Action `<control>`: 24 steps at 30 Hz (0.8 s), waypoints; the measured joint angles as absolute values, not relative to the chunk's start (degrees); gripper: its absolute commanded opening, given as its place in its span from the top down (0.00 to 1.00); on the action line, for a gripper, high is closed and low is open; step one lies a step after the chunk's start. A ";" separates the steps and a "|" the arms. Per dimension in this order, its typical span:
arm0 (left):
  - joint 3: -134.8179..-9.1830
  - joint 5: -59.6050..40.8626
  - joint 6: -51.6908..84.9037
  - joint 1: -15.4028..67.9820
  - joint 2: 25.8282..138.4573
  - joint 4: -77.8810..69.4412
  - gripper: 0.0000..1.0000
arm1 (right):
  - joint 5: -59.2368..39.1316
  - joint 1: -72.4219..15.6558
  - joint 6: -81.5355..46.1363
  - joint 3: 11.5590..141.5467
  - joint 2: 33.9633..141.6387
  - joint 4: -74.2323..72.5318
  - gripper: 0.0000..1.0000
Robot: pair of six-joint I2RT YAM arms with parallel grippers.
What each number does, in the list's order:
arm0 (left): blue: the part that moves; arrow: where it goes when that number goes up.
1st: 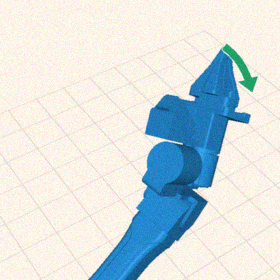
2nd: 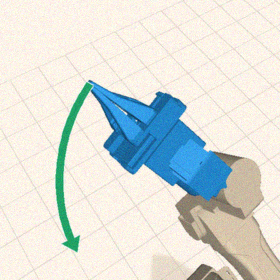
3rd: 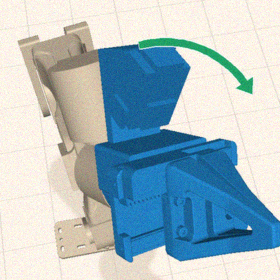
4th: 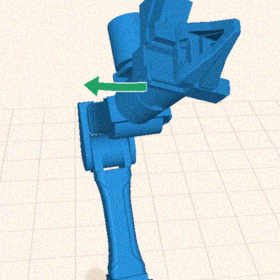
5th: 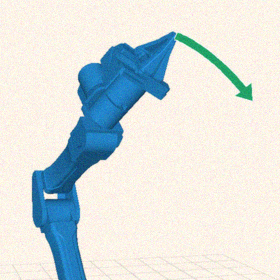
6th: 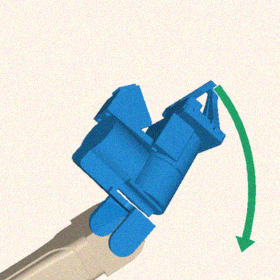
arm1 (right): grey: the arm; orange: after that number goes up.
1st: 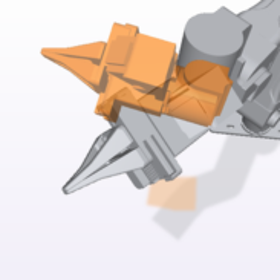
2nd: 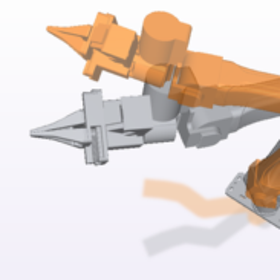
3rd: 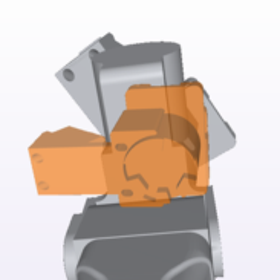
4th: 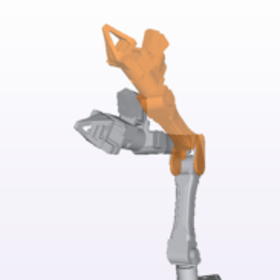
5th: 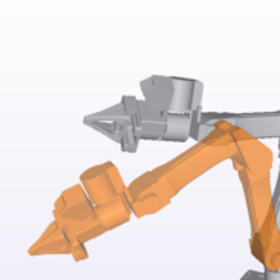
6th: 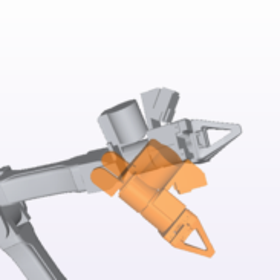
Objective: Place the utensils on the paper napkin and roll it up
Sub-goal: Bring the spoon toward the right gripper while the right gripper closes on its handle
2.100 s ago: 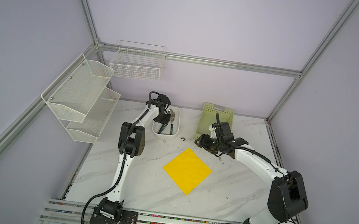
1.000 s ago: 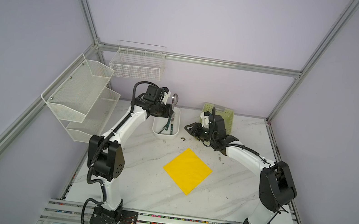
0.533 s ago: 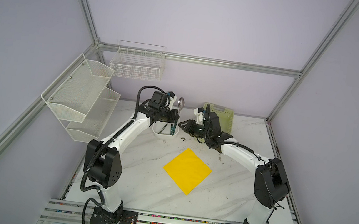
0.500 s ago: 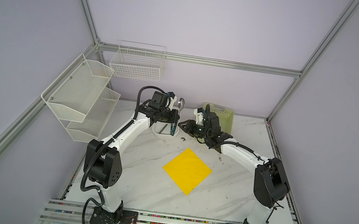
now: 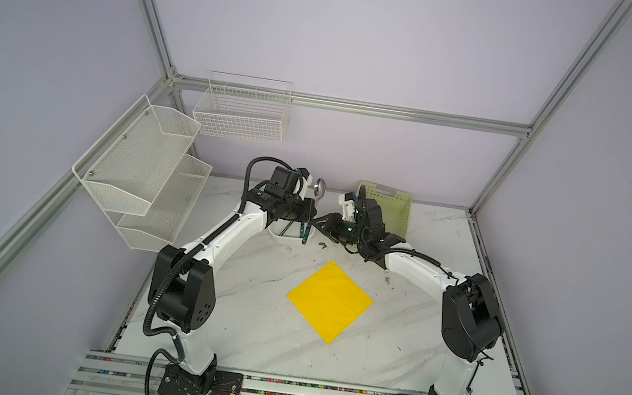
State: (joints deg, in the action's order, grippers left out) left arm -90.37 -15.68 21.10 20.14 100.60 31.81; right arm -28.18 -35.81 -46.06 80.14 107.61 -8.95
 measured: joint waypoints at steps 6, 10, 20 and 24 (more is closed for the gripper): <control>-90.06 -14.70 21.54 20.78 100.47 30.89 0.95 | -28.51 -35.97 -46.61 80.14 107.63 -9.63 0.69; -90.06 -14.74 21.78 20.78 100.25 30.83 0.95 | -29.23 -36.01 -47.37 80.14 107.70 -10.17 0.70; -90.06 -15.40 21.96 20.88 99.94 30.72 0.95 | -29.43 -36.01 -48.16 80.14 107.70 -11.27 0.82; -90.04 -15.44 21.98 21.04 99.74 30.70 0.94 | -29.47 -36.03 -48.21 80.12 107.70 -11.46 0.85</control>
State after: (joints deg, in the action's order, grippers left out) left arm -90.04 -15.44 21.98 21.04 99.74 30.70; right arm -29.47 -36.03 -48.21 80.12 107.70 -11.46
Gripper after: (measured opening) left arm 0.108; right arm 0.159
